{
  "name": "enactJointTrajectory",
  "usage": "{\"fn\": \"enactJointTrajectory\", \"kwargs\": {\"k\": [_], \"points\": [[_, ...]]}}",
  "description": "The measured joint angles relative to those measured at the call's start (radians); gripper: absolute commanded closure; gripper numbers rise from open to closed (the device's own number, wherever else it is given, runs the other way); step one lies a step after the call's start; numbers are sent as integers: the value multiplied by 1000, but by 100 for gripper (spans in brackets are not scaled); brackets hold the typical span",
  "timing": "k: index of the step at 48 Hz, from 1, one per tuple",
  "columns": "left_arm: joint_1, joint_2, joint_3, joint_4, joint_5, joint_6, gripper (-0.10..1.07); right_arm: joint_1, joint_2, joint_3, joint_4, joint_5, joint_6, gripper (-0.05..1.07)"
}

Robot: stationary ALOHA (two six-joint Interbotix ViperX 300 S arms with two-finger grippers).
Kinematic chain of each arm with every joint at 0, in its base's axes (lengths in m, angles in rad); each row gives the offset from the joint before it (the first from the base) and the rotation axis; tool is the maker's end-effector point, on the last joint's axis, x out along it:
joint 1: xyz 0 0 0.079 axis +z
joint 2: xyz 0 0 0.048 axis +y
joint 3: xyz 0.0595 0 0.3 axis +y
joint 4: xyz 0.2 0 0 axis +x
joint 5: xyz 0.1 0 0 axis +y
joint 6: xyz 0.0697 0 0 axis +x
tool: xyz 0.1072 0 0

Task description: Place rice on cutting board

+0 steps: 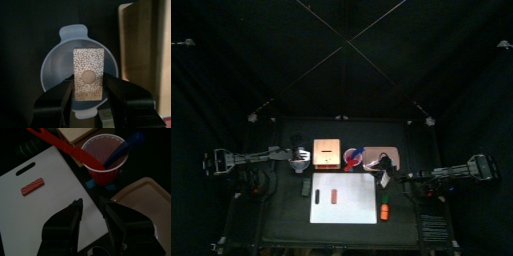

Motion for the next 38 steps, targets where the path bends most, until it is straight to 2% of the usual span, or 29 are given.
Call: {"fn": "enactJointTrajectory", "kwargs": {"k": [9,19,26,38], "points": [[0,-80,-35,-75,83,0,33,0,-2,0,-2,0,0,30],[-38,-97,-95,-147,98,-3,33,-2,0,0,-5,0,0,30],[-103,-64,-146,-166,94,-17,33,-3,0,0,-6,0,0,30],[-213,60,-222,-189,78,-52,33,-5,-2,0,-6,0,0,30]]}}
